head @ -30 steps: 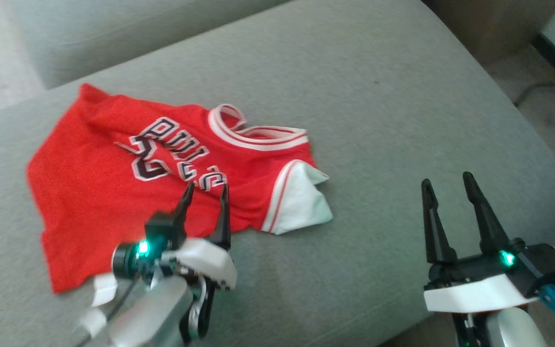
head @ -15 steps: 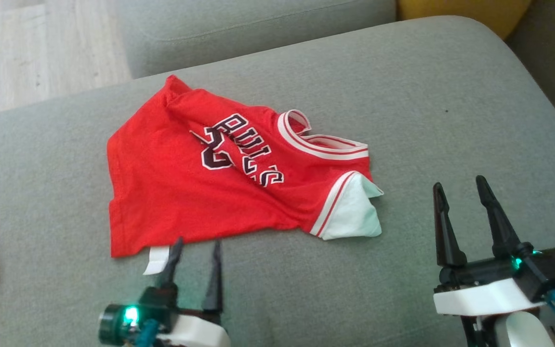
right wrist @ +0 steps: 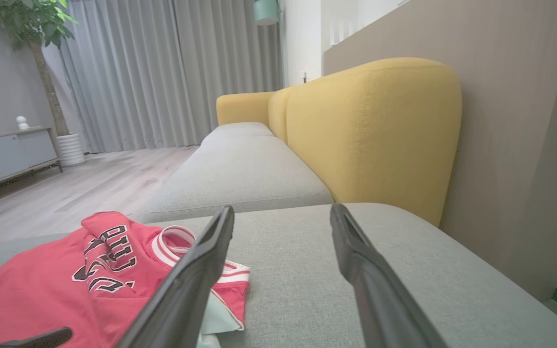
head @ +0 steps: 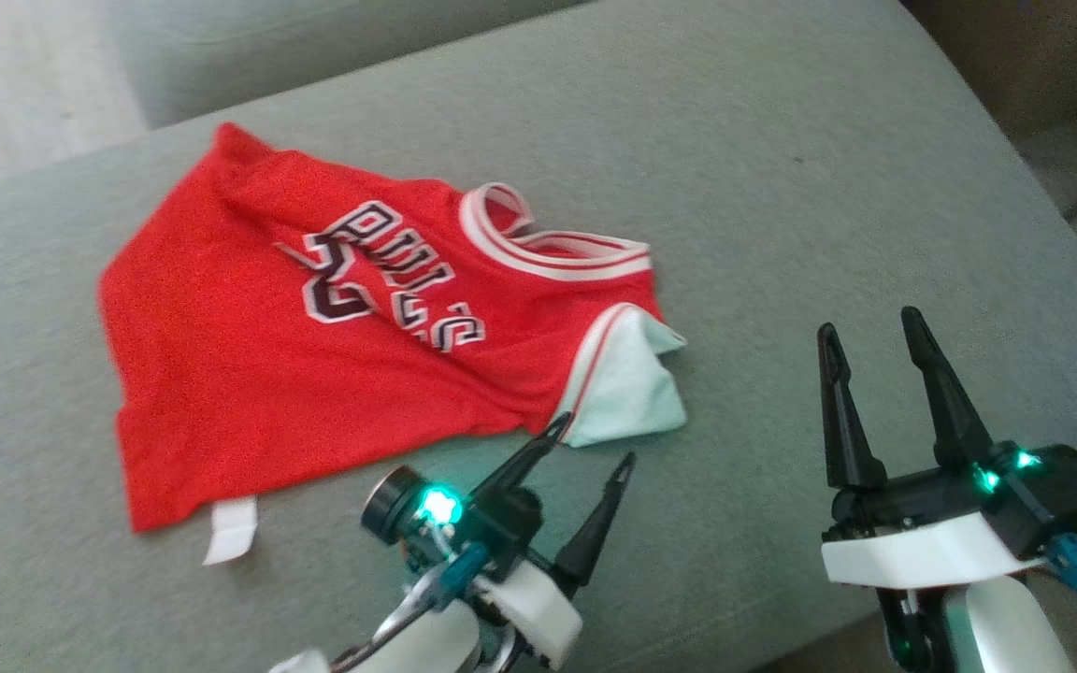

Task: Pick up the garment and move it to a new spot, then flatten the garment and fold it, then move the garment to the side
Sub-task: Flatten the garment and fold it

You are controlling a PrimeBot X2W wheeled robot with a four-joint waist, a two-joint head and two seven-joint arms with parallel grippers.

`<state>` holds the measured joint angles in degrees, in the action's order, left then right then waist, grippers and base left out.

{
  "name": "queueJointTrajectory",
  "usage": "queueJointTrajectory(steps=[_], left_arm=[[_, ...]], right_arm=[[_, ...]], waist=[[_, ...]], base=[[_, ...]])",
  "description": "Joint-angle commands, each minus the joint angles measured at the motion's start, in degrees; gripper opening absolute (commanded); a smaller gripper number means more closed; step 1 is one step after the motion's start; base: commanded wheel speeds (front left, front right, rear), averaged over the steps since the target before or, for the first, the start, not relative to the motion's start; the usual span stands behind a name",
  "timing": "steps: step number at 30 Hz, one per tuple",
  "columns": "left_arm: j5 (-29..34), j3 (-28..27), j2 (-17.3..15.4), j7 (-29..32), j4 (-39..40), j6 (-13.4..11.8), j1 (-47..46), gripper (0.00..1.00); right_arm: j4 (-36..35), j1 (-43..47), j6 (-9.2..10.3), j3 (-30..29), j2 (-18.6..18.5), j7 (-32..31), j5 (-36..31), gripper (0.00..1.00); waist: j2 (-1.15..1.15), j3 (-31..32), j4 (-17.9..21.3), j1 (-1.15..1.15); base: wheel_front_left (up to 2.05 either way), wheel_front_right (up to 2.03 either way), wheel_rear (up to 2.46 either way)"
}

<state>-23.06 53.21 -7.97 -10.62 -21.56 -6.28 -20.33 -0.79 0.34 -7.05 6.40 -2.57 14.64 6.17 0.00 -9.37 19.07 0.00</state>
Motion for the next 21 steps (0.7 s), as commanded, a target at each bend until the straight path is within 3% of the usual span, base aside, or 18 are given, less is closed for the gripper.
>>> queueJointTrajectory(steps=[1, 7, 15, 16, 17, 21], left_arm=[[1.08, -0.01, 1.13, 0.52, -1.47, 1.15, -3.65, 1.0], [1.98, 1.41, 2.64, 1.47, -9.64, 2.07, -7.3, 1.0], [2.58, 1.62, 3.92, 2.43, -21.7, 0.42, -11.89, 1.0], [2.05, 1.6, 4.09, 3.51, -23.22, 0.68, -12.18, 0.41], [1.52, 1.71, 4.26, 4.61, -24.5, 1.23, -12.49, 0.0], [-0.69, 1.82, 4.75, 6.72, -26.6, 3.78, -14.04, 0.0]], right_arm=[[-2.07, -2.1, -0.44, 1.72, -0.31, 0.36, 0.73, 1.0], [-2.04, -2.71, -0.44, 2.25, -0.31, 0.36, 1.67, 1.0], [-2.0, -2.71, -0.44, 2.78, -0.31, 0.36, 2.5, 1.0], [-1.95, -2.66, -0.44, 2.8, -0.31, 0.36, 2.5, 1.0], [-1.91, -2.62, -0.44, 2.83, -0.31, 0.36, 2.49, 1.0], [-1.93, -2.66, -0.44, 2.78, -0.31, 0.36, 2.52, 1.0]], waist=[[0.0, -2.22, 3.63, 0.0], [0.0, -3.84, 6.97, 0.0], [0.0, -4.61, 9.36, 0.0], [0.0, -4.55, 9.42, 0.0], [0.0, -4.52, 9.45, 0.0], [0.0, -4.31, 9.08, 0.0]], base=[[0.0, 0.0, 0.0], [0.0, 0.0, 0.0], [0.0, 0.0, 0.0], [0.0, 0.0, 0.0], [0.0, 0.0, 0.0], [0.0, 0.0, 0.0]])
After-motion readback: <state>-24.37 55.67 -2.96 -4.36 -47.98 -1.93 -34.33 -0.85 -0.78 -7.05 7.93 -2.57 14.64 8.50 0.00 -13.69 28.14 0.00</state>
